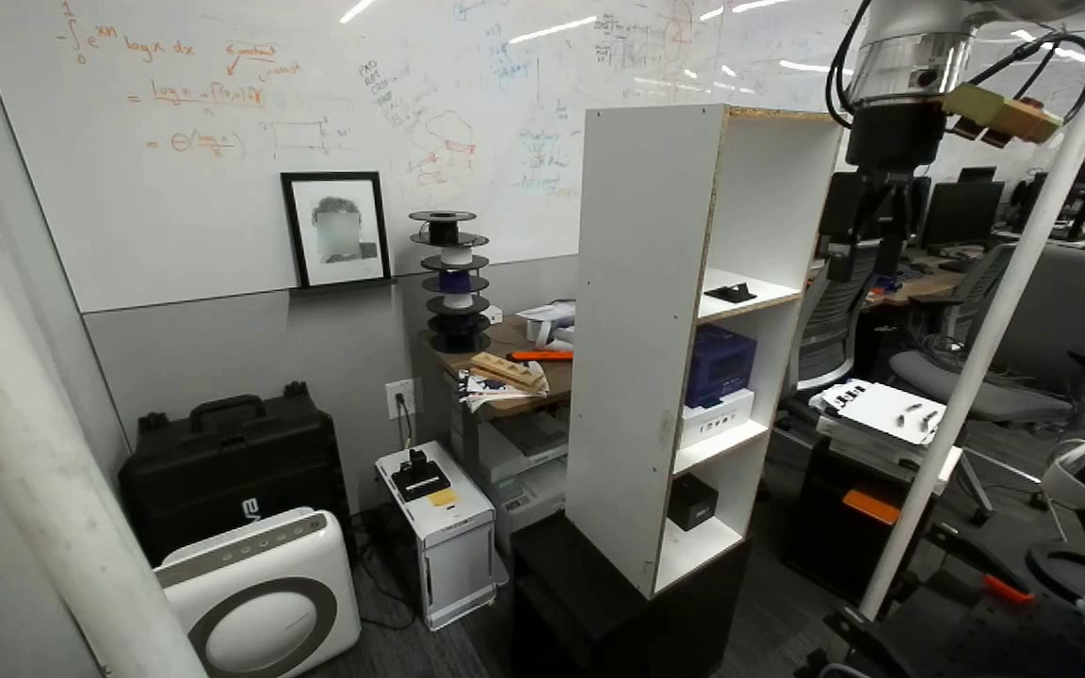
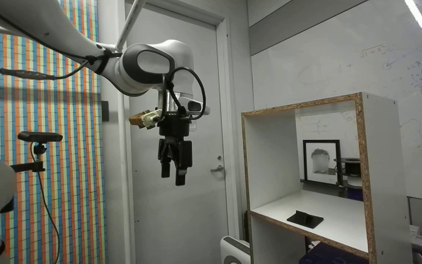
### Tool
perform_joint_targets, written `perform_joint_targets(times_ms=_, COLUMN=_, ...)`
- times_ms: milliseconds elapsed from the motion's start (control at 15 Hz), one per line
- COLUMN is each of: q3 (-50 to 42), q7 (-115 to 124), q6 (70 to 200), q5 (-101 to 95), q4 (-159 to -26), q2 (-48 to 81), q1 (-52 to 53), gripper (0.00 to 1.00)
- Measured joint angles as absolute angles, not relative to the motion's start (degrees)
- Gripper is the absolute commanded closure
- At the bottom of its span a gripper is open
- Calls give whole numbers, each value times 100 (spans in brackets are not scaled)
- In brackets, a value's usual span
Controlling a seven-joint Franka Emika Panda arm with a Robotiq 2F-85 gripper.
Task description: Move the black object to the topmost surface of the shelf
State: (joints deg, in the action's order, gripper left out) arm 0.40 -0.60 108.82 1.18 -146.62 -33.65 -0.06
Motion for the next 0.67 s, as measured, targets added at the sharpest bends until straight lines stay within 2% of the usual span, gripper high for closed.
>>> perform_joint_targets(times_ms=667, q3=-336, q7=-615, q6=11498, q5=118, q4=-14772, q2=-3372, q1=-27, gripper=0)
